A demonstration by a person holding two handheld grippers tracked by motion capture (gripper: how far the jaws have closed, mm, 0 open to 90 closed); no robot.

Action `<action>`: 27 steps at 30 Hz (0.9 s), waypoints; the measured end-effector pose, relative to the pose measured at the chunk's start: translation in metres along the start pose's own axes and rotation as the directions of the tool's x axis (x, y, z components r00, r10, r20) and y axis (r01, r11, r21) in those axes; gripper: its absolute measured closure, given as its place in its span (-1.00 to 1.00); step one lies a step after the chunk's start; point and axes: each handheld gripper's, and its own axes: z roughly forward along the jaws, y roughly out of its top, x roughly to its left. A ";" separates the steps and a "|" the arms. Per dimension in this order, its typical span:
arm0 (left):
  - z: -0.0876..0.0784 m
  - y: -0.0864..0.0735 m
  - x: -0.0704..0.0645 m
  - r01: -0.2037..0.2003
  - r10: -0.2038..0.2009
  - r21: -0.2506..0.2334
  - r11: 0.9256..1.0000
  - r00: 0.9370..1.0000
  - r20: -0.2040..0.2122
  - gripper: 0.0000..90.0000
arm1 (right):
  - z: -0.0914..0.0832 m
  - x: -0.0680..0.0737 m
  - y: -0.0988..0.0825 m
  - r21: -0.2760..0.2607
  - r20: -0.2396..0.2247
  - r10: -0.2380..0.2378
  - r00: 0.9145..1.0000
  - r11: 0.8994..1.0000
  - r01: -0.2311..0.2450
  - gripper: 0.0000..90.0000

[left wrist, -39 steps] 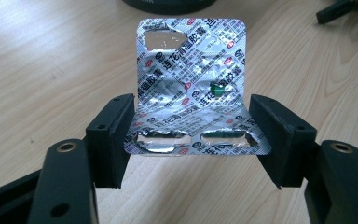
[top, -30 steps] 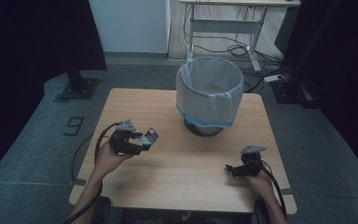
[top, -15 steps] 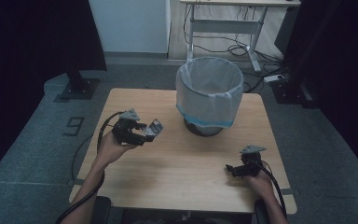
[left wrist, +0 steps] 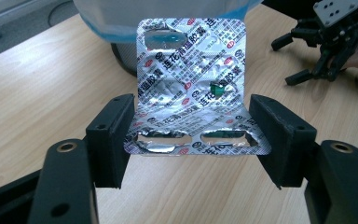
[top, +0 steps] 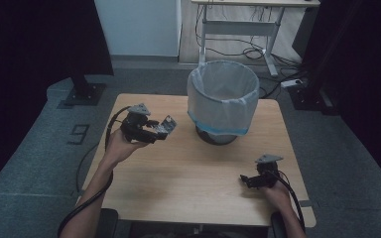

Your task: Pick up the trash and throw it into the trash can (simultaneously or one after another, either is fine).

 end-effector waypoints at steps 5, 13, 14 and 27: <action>-0.001 0.011 0.000 -0.007 0.007 -0.002 1.000 1.000 0.003 -0.25 | 0.000 0.000 0.000 -0.001 0.001 0.001 1.000 1.000 -0.001 -1.00; -0.005 0.031 0.001 -0.017 0.017 -0.008 1.000 1.000 0.000 -0.25 | 0.000 0.000 0.000 0.000 0.000 0.000 1.000 1.000 0.000 -1.00; -0.005 0.033 0.001 -0.017 0.017 -0.008 1.000 1.000 0.001 -0.25 | 0.000 0.000 0.000 0.000 0.000 0.001 1.000 1.000 -0.001 -1.00; -0.010 0.062 0.001 -0.030 0.030 -0.019 0.999 1.000 0.004 -0.25 | 0.000 0.000 0.000 0.000 0.000 0.000 1.000 1.000 0.000 -1.00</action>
